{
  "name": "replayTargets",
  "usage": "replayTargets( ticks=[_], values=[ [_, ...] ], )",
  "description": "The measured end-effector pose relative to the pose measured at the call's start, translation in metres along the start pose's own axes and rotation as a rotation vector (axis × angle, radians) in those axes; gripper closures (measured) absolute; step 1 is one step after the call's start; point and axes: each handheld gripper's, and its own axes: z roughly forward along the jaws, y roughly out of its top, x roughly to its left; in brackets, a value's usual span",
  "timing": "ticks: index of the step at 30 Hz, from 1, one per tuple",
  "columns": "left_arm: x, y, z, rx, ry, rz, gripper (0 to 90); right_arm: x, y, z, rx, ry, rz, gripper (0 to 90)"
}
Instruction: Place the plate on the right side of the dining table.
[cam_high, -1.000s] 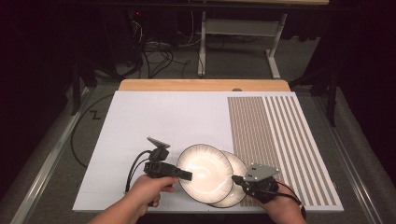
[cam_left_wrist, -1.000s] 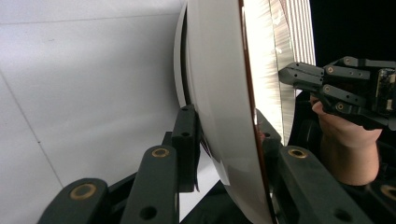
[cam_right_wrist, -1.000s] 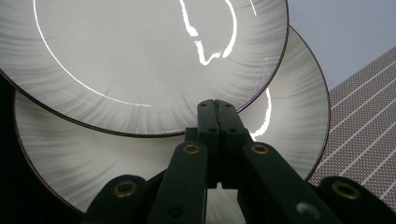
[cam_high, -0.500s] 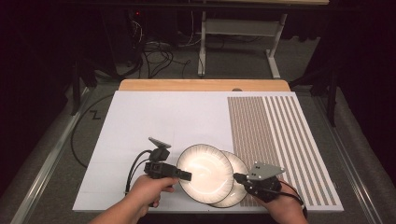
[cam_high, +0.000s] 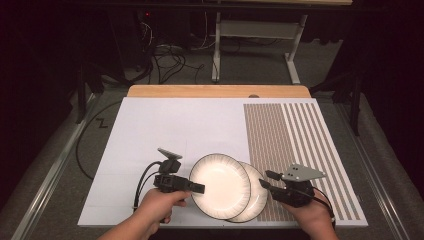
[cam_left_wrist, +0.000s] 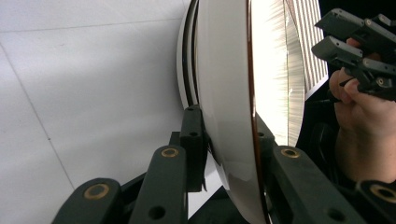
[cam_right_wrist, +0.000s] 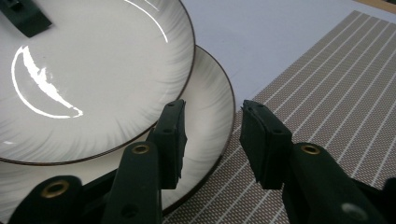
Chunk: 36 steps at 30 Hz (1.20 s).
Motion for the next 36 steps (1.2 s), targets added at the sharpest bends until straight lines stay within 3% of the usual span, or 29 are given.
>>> replayTargets(
  ticks=[5, 19, 29, 30, 36],
  values=[
    [0.000, -0.001, -0.002, -0.020, 0.002, 0.002, 75.3, -0.008, -0.003, -0.003, -0.017, -0.028, 0.037, 57.1],
    [0.003, 0.004, -0.011, -0.086, -0.019, 0.035, 78.3, -0.014, -0.008, -0.008, -0.068, -0.107, 0.063, 40.8],
    [0.002, 0.013, -0.010, -0.145, -0.006, 0.120, 79.2, -0.020, -0.010, -0.011, -0.095, -0.123, 0.076, 27.4],
    [0.002, 0.015, -0.009, -0.156, -0.008, 0.145, 79.2, -0.022, -0.010, -0.011, -0.098, -0.128, 0.080, 24.8],
    [0.009, 0.017, -0.010, -0.211, -0.036, 0.181, 79.4, -0.025, -0.011, -0.015, -0.115, -0.134, 0.094, 21.6]
  ],
)
